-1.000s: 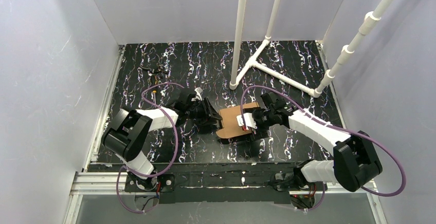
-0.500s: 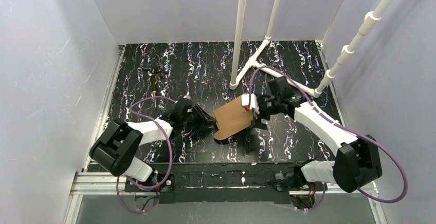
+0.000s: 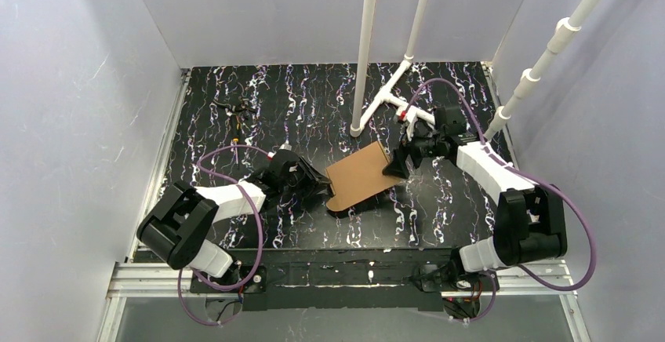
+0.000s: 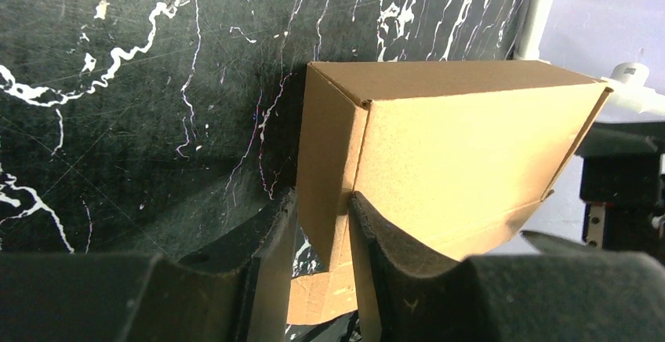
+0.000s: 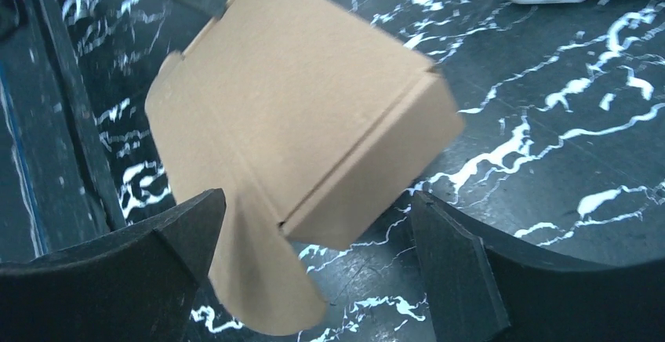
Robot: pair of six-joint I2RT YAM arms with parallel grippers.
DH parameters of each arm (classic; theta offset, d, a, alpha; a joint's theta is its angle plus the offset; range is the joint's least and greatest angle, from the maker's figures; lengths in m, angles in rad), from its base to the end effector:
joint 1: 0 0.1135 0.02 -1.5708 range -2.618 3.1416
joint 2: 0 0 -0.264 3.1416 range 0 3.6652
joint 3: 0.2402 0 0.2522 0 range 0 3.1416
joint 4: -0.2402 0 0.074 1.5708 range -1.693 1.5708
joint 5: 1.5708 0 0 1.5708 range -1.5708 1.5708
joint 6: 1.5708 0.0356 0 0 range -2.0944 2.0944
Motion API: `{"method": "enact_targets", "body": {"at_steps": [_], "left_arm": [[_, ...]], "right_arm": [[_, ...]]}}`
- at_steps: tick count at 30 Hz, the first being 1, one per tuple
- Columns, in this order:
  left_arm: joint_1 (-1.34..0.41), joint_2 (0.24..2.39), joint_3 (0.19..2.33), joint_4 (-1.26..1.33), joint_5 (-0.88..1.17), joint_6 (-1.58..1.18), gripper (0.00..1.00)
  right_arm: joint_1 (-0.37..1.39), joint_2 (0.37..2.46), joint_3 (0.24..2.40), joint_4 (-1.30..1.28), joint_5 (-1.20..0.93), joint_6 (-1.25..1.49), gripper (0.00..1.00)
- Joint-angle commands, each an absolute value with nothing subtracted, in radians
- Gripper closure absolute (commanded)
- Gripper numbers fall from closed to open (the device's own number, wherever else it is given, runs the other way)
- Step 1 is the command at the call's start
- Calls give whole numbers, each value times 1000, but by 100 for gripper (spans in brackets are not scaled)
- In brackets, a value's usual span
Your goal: Fold the paper box
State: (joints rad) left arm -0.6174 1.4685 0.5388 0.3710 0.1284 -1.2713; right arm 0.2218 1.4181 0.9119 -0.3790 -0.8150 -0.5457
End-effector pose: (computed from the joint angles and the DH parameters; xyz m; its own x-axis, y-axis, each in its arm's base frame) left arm 0.2259 -0.1660 0.1577 -0.7607 -0.6221 -0.1853 -0.2175 0.5133 -0.8302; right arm 0.2728 0.0881 0.2320 -0.3338 -0.4402 -0.8335 -0.9050 0.3969 0.1529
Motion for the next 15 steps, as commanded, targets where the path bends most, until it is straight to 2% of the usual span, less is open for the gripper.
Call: {"method": "enact_targets", "body": {"at_steps": [1, 10, 15], "left_arm": [[-618, 1482, 548, 294, 77, -1218, 71], [-618, 1509, 561, 302, 103, -1217, 71], [-618, 1509, 557, 306, 106, -1216, 71]], "right_arm": [[153, 1472, 903, -172, -895, -245, 2], [140, 1599, 816, 93, -901, 131, 2], [147, 1677, 802, 128, -874, 306, 2]]}}
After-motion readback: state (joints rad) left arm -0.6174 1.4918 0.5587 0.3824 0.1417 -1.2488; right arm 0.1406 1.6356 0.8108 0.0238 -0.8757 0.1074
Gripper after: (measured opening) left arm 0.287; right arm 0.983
